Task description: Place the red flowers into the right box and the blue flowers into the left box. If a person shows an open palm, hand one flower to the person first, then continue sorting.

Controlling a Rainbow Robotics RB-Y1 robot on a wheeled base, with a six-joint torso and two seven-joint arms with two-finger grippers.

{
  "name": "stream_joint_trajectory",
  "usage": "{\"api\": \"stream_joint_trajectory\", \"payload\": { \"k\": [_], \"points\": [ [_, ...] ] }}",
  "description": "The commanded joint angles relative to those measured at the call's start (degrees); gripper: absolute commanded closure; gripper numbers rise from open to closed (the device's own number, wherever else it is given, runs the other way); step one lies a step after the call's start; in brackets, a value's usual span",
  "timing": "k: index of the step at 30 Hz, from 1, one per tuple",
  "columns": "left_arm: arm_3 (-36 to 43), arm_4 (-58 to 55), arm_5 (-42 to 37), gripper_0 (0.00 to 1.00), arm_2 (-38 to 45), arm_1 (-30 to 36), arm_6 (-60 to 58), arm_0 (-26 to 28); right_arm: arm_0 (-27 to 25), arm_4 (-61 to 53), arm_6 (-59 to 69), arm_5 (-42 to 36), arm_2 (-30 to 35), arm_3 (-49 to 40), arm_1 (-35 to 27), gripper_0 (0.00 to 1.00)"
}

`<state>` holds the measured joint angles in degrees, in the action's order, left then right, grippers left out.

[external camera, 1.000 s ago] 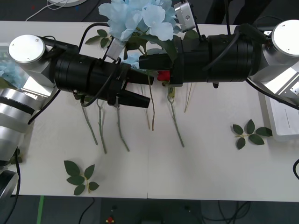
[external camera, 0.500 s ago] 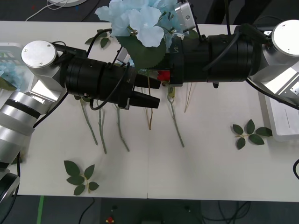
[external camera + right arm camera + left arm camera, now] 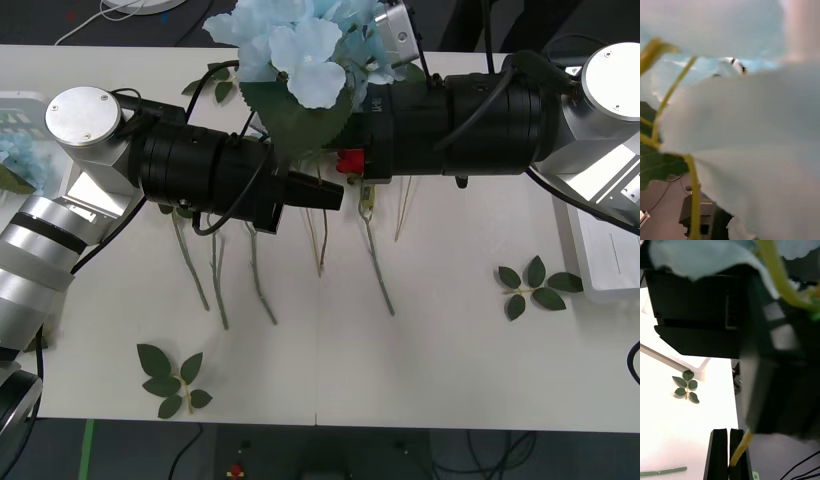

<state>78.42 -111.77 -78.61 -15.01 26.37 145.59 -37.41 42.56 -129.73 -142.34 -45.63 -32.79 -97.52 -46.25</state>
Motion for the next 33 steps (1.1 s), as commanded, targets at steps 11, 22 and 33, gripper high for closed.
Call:
{"api": "stream_joint_trajectory", "payload": {
  "k": [11, 22, 33],
  "points": [
    [0.4, -2.5, 0.7, 1.00, -1.0, -0.1, -0.1, -2.0, 2.7, -0.8, -2.2, 0.3, -0.2, -0.6, 1.3, 1.00],
    [0.4, -4.2, 0.8, 1.00, -0.9, 0.9, 1.3, -1.7, 2.6, -0.8, -2.2, 0.4, -0.3, -0.7, 1.2, 0.00],
    [0.5, -6.1, 1.1, 1.00, 3.0, 2.9, 1.7, -2.5, 2.6, -0.8, -2.3, 0.3, -0.2, -0.6, 0.6, 0.00]
  ]
}}
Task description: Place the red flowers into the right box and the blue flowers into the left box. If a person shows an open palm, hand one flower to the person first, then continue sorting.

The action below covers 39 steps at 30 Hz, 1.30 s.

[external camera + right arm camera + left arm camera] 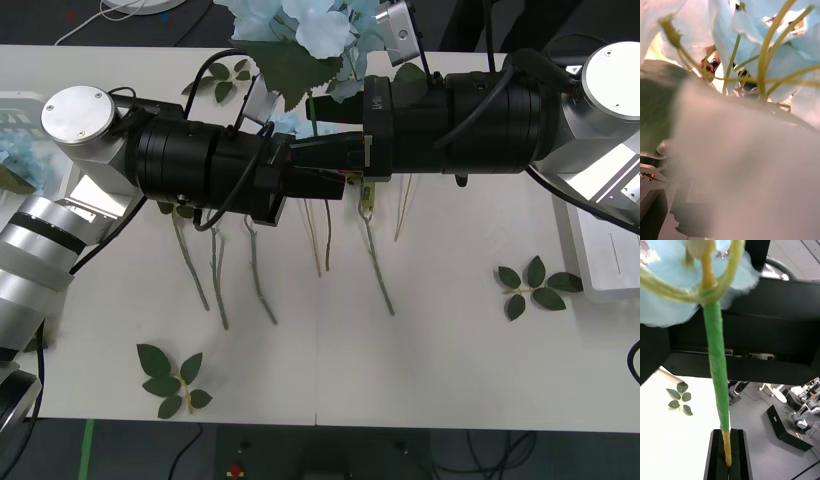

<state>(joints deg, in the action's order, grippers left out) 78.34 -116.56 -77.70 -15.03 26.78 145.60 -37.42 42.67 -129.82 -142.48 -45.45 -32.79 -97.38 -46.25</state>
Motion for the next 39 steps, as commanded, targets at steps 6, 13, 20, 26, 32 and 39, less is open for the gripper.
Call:
{"api": "stream_joint_trajectory", "payload": {
  "k": [6, 13, 20, 26, 32, 39],
  "points": [
    [0.5, 0.5, 0.2, 1.00, 7.4, 8.9, 0.0, -3.3, 2.6, -0.8, -2.0, -0.6, -0.2, -0.8, -0.5, 0.00],
    [0.4, 3.8, -0.7, 1.00, 10.0, 21.1, -6.0, -2.7, 2.6, -0.4, 0.8, -1.0, -0.3, -0.4, -4.0, 0.00],
    [-3.8, 5.0, -5.3, 1.00, 12.8, 36.6, -16.8, -3.9, 5.1, 9.7, 15.7, -5.2, -0.3, 3.9, -6.3, 0.00],
    [-9.9, 13.3, -11.0, 1.00, 11.1, 45.2, -30.9, -8.5, 8.3, 23.8, 32.2, -8.0, -1.1, 10.0, -5.7, 0.00],
    [-10.1, 14.4, -9.1, 1.00, 3.5, 52.0, -47.2, -9.2, 13.5, 37.3, 47.1, -7.8, -5.8, 19.4, -2.1, 0.00],
    [-14.4, 13.3, -5.0, 1.00, -8.0, 56.1, -50.4, -9.2, 16.5, 51.5, 58.7, -7.1, -6.8, 31.7, 4.9, 0.00]
  ]
}}
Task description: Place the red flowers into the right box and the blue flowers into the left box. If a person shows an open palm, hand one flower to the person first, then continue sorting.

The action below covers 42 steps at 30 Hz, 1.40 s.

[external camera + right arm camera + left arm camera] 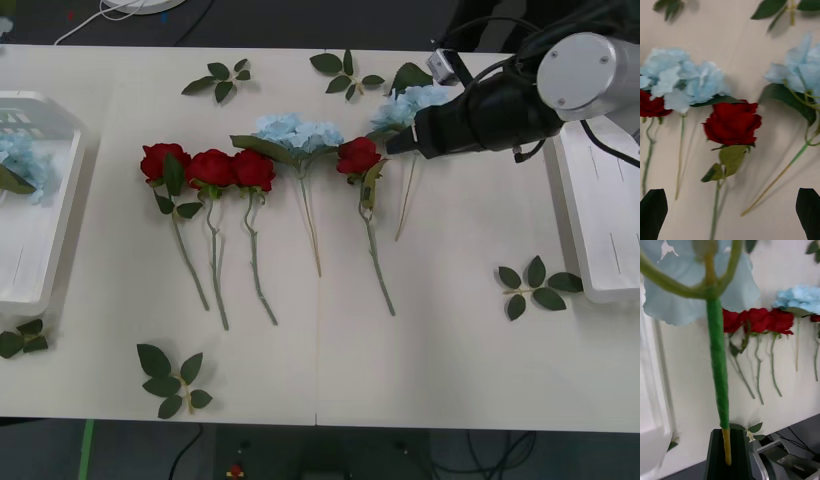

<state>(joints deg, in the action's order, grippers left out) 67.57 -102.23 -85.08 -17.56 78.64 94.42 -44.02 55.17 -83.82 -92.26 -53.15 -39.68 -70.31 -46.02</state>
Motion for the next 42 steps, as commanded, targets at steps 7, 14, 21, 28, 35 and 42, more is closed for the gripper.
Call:
{"api": "stream_joint_trajectory", "payload": {
  "k": [7, 14, 21, 28, 35, 42],
  "points": [
    [-10.9, 2.9, 14.6, 1.00, -14.0, 0.8, 5.4, -2.5, 5.9, 18.4, 20.2, 1.1, -0.5, 11.5, 9.5, 0.00],
    [-17.1, 6.5, 22.6, 1.00, -20.0, -4.0, 6.2, -2.4, 6.4, 27.0, 28.6, 3.9, -0.5, 15.7, 14.3, 0.00],
    [-21.3, 12.3, 31.8, 1.00, -21.0, -6.5, 6.6, 2.1, 7.5, 33.7, 32.1, 5.2, -0.5, 21.5, 18.3, 0.00],
    [-21.5, 15.1, 42.1, 1.00, -21.6, -7.5, 8.1, 7.6, 9.0, 39.5, 32.9, 6.9, -0.5, 29.2, 22.0, 0.00],
    [-22.2, 16.1, 44.6, 1.00, -21.6, -8.8, 8.1, 9.0, 10.2, 42.2, 33.5, 8.7, -0.4, 34.5, 24.8, 0.00],
    [-20.8, 16.2, 44.5, 0.15, -21.6, -8.8, 8.1, 9.0, 10.7, 44.0, 33.9, 8.8, -0.4, 36.5, 26.1, 0.24]
  ]
}}
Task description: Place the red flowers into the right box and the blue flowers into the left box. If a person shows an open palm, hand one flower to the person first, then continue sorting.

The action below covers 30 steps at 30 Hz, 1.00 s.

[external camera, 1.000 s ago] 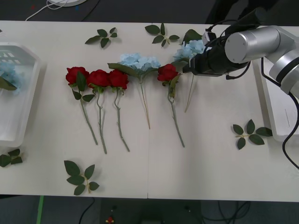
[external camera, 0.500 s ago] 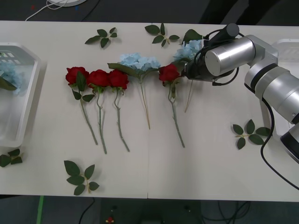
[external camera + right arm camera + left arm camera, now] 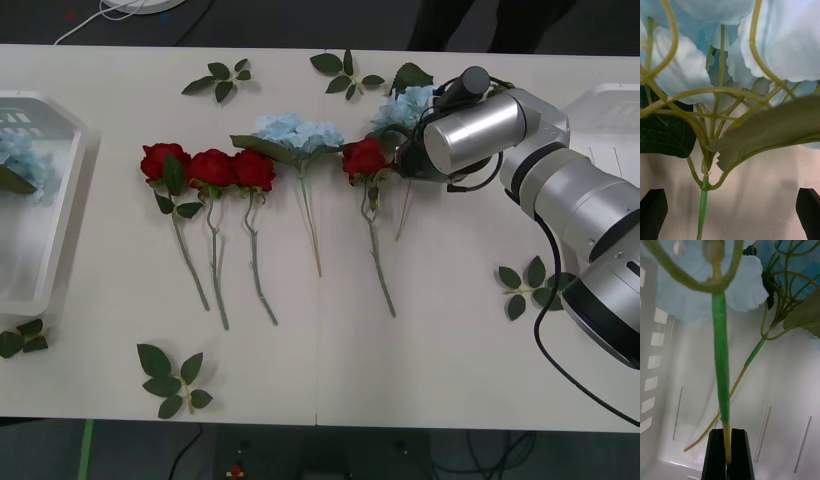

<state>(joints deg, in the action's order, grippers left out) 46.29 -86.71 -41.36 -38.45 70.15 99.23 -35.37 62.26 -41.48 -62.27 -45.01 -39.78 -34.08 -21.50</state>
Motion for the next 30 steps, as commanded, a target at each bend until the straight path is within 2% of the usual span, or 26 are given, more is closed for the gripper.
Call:
{"api": "stream_joint_trajectory", "payload": {
  "k": [1, 2, 3, 30],
  "points": [
    [0.7, 0.7, 0.8, 0.00, -0.8, -0.3, 3.4, 0.4, 3.5, 1.9, 4.0, 0.6, -0.3, 0.3, 1.5, 0.39],
    [1.2, 0.8, 0.8, 0.00, -0.8, -0.4, 3.5, 0.4, 3.5, 2.1, 4.1, 0.6, -0.3, 0.3, 1.7, 0.79],
    [1.5, 0.8, 0.8, 0.00, -0.8, -0.4, 3.8, 0.4, 3.6, 2.1, 4.2, 0.6, -0.4, 0.3, 1.7, 1.00],
    [4.9, -0.3, 0.8, 0.00, -0.4, -0.3, 4.4, 0.4, 3.2, 1.5, 1.8, 0.7, -0.3, -0.8, 0.7, 1.00]
  ]
}}
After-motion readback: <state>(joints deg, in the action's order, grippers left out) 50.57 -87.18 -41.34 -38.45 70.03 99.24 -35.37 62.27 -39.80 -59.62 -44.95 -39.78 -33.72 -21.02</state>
